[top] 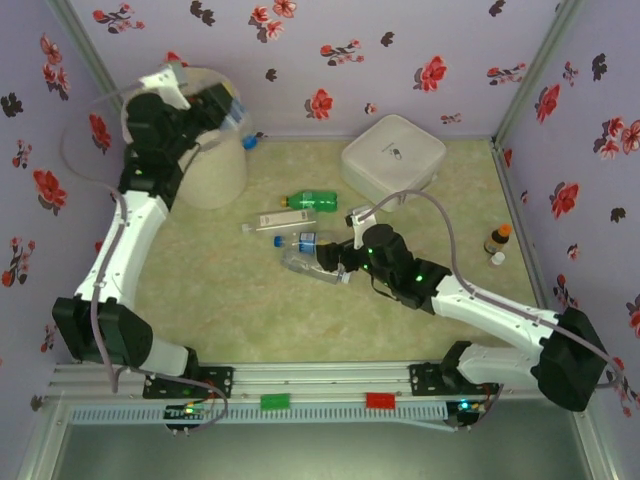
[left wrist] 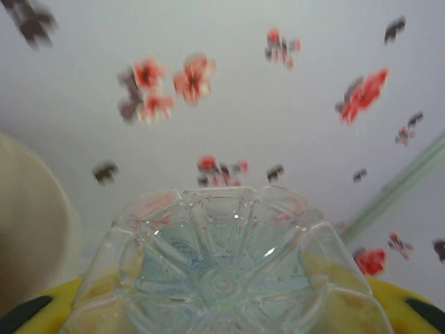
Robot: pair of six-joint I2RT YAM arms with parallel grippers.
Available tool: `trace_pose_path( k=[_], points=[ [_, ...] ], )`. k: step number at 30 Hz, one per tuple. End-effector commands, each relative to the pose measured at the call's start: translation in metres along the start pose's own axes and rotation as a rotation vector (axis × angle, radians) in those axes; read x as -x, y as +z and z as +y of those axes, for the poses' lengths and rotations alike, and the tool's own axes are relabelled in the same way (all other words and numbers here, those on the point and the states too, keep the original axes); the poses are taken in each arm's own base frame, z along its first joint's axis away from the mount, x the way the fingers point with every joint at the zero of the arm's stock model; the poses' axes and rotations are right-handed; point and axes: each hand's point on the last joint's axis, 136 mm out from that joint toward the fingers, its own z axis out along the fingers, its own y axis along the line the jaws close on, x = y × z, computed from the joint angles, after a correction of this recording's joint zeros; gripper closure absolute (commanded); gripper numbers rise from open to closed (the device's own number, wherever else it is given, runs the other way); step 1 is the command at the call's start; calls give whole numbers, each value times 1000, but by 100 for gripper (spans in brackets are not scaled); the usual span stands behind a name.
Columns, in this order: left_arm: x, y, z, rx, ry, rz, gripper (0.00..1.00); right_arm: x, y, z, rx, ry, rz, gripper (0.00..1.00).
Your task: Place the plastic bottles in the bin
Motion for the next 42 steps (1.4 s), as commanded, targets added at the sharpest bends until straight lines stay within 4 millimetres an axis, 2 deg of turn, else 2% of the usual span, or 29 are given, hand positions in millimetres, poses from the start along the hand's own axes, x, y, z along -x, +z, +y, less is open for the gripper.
trace_pose_path(
  k=[1,4,7,14,19,21,22,23,24,26,30,33,36,39,41,42],
  points=[
    [35,4,26,84,103,-33,67,-11,9,-18,-96,-10,41,0],
    [64,9,56,174,142,-67,67,-21,16,-19,-110,-26,99,0],
    [75,17,88,274,200,-72,67,-26,19,-20,-119,-33,129,0],
    [51,44,160,466,274,1,66,-27,14,-22,-124,-28,128,0],
    [23,61,196,533,242,80,61,-31,9,-27,-136,-30,124,0],
    [12,65,206,552,218,119,48,-33,8,-27,-132,-30,123,0],
    [8,67,210,561,204,136,34,-34,8,-28,-132,-30,122,1],
    [4,68,212,567,191,154,13,-36,8,-28,-130,-35,128,0],
    [2,68,214,570,183,168,1,-37,9,-28,-131,-38,133,0],
    [1,67,210,563,174,186,0,-39,10,-29,-136,-51,148,0],
    [15,59,192,540,164,159,0,-43,14,-30,-150,-78,176,0],
    [29,51,162,477,161,117,0,-48,18,-32,-158,-124,211,0],
    [31,38,129,406,154,71,0,-55,25,-35,-173,-189,260,0],
    [10,24,93,317,152,45,0,-64,31,-33,-146,-253,331,0],
    [-10,11,69,258,138,33,0,-68,35,-32,-131,-285,371,0],
    [-26,5,65,243,121,44,0,-71,37,-31,-118,-295,392,0]
  ],
)
